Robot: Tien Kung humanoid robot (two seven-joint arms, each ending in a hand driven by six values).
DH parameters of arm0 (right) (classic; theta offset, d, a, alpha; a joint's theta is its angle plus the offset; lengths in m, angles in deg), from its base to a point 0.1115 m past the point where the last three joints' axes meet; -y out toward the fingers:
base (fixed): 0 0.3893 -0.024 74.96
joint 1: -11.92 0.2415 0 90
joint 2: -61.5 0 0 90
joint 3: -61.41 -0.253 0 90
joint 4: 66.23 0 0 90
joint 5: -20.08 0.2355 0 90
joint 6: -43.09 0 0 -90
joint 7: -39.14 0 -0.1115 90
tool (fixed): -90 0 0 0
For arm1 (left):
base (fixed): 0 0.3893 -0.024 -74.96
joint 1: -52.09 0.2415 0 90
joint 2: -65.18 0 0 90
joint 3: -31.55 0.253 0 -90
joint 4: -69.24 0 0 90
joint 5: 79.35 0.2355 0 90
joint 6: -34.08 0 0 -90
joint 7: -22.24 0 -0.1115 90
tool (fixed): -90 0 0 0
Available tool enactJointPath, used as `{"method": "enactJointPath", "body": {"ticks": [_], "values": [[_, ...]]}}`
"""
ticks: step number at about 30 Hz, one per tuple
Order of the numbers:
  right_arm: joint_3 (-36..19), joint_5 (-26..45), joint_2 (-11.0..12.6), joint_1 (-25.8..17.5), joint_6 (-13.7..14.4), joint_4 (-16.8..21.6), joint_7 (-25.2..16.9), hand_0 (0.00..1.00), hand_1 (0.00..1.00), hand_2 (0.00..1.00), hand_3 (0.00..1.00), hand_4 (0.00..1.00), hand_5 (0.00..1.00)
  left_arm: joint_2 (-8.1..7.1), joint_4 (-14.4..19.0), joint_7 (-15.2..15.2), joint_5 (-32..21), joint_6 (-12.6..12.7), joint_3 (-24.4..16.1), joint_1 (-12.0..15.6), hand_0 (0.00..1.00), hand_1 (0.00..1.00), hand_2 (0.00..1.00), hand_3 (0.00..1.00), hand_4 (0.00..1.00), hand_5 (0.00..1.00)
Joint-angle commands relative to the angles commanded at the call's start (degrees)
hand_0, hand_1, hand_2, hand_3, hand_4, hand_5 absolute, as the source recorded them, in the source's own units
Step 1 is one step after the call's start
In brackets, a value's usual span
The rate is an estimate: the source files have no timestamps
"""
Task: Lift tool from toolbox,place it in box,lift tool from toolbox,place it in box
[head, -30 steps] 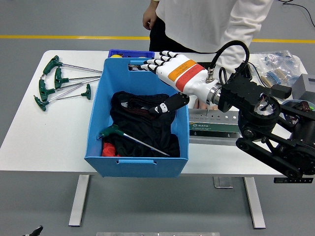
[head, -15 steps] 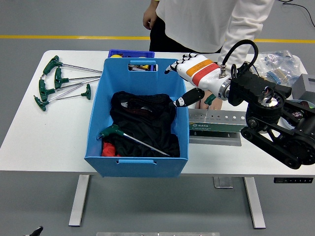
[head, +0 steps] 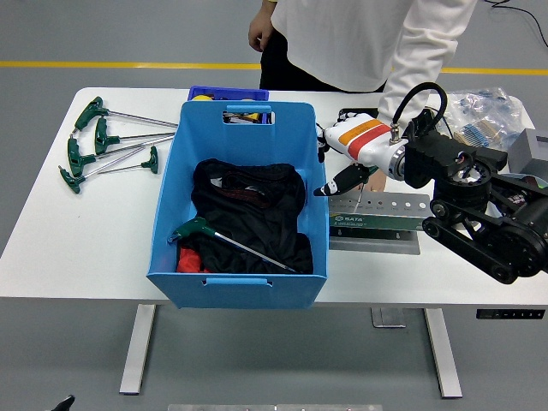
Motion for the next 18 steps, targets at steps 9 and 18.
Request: {"method": "enactJointPath", "body": {"ticks": [9,18], "values": [[0.0,0.4,1.0,-0.4,-1.2,-1.5,0.5,0.869,0.532,0.527,0.460,0.998,0.623,-0.07,0.0,0.0,-0.4,0.0,0.5,0.0,0.736,0.751,0.770,0.659,0.646,0.559],[0.2,0.9,1.9,-1.1,-2.9,-1.1,1.1,0.851,0.518,0.510,0.443,0.998,0.644,-0.06,0.0,0.1,-1.0,0.0,0.9,0.0,0.736,0.750,0.770,0.658,0.645,0.556]]}}
